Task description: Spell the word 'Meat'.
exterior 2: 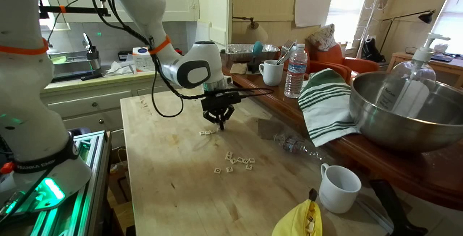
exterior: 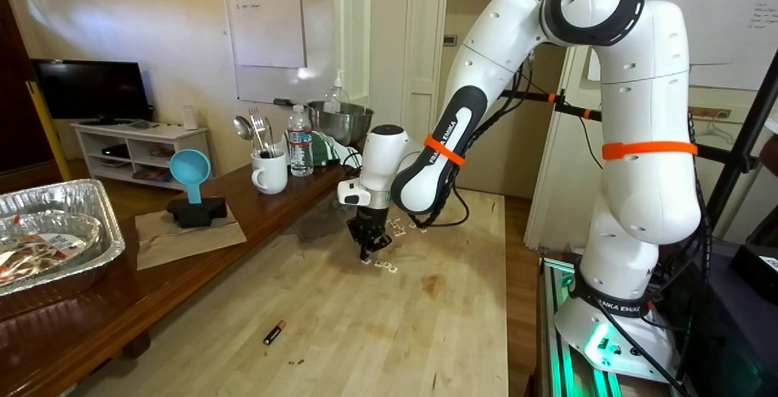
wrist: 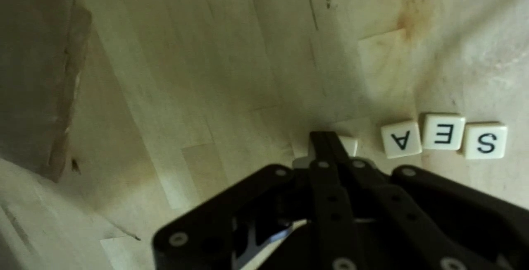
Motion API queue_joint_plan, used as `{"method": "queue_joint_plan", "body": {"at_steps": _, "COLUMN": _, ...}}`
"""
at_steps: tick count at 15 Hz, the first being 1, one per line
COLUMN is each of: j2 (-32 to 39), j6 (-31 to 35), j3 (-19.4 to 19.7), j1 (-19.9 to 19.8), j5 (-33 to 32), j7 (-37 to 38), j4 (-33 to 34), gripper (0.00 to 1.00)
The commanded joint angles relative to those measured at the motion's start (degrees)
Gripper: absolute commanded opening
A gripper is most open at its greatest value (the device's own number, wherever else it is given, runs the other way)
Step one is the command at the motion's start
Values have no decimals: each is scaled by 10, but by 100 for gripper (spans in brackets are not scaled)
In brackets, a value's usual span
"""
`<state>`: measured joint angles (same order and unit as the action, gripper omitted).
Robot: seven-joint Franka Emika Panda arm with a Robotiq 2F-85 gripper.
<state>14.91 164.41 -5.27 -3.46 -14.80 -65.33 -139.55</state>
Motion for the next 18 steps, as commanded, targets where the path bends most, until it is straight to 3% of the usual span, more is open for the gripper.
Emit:
{"method": "queue_joint_plan", "body": {"at_steps": 1, "j2": 7, "j6": 19, "j3": -17, "j1": -19, "j5": 7, "j7": -58, "j4": -17, "gripper": 0}}
{"method": "queue_joint_plan", "body": {"at_steps": 10, "j2": -13, "j6": 12, "j3": -33, "j1": -37, "j5": 34, "j7": -132, "j4": -40, "gripper": 0}}
{"method": "queue_joint_plan", "body": {"at_steps": 18, "j2": -26, "j6": 8, "j3": -24, "j1": -33, "j5": 39, "j7": -142, "j4": -53, "gripper": 0}}
